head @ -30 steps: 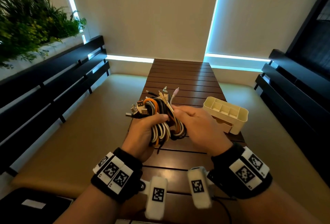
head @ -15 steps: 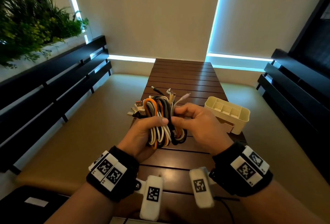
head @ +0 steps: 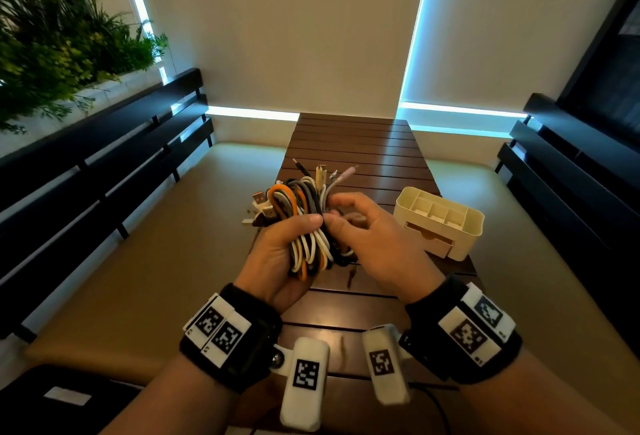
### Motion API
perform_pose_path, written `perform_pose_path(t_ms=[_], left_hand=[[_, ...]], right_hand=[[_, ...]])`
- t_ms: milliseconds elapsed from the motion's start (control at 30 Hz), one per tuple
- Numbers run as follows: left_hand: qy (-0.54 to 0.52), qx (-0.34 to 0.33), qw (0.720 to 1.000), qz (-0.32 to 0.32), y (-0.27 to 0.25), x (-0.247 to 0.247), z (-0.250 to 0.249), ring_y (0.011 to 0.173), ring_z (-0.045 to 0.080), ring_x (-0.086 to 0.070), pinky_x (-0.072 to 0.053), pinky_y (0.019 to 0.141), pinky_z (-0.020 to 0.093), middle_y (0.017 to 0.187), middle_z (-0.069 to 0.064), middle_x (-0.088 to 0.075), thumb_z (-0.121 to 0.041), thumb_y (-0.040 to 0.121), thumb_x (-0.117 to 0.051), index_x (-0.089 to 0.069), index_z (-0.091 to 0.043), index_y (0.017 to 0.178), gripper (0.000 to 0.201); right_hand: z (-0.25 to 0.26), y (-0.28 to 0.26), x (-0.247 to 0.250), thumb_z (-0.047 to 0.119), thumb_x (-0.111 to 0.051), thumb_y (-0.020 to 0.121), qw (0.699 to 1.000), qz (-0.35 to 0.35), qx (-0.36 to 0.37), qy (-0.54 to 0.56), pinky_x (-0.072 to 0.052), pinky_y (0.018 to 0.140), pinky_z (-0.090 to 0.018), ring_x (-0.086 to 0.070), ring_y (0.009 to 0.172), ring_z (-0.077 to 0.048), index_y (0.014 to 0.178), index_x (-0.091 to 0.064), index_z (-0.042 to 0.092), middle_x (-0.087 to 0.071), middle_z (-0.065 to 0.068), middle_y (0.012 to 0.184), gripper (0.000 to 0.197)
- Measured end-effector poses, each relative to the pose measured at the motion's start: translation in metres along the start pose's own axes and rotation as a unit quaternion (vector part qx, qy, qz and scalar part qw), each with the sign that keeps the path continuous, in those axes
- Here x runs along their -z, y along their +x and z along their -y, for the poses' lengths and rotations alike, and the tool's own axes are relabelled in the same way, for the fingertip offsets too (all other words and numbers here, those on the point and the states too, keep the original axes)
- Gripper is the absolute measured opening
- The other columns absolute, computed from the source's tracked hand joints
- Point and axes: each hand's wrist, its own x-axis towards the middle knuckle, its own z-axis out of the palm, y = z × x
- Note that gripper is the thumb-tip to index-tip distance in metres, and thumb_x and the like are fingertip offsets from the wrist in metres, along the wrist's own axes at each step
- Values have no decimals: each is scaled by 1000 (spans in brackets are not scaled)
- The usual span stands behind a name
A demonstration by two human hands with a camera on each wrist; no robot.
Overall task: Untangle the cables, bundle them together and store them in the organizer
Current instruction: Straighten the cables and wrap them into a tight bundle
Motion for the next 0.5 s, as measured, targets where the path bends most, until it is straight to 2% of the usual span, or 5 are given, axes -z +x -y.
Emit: perform_pose_path(t_ms=[100,200,300,367,500], left_hand=[[2,-9,1000,-18,5,0,-7,92,29,-71,-60,80,42,106,22,-71,-8,88,-47,-56,0,132,46],[17,-5,998,-68,9,7,-14,76,21,-65,-58,66,37,86,11,-63,-9,81,-58,-65,0,99,21],[59,12,994,-89,11,9,-13,70,23,-63,-55,65,36,78,12,-62,-9,75,-59,-64,-1,79,11],[71,28,995,-71,10,3,-11,65,25,-62,-54,63,35,74,13,-62,-8,75,-57,-67,0,78,12],[54,38,997,-41,11,2,-11,65,25,-67,-58,65,37,78,15,-67,-2,73,-58,-71,0,88,20]], right_hand=[[10,-3,10,39,-64,93,999,28,-20,13,-59,78,-25,-70,89,0,113,-62,49,-74,15,99,22],[18,-4,25,29,-69,91,998,-44,-26,40,-61,79,-45,-75,79,-17,118,-65,29,-78,2,88,27],[21,-4,26,15,-72,88,987,-118,100,-54,-60,79,-32,-71,84,-9,116,-63,22,-74,5,90,30],[20,0,23,9,-70,85,967,-62,186,-164,-52,90,-25,-60,106,-4,132,-55,25,-61,11,116,52],[11,13,26,20,-67,80,903,84,192,-375,-16,118,-38,-11,145,-16,152,-21,42,-8,18,156,89]])
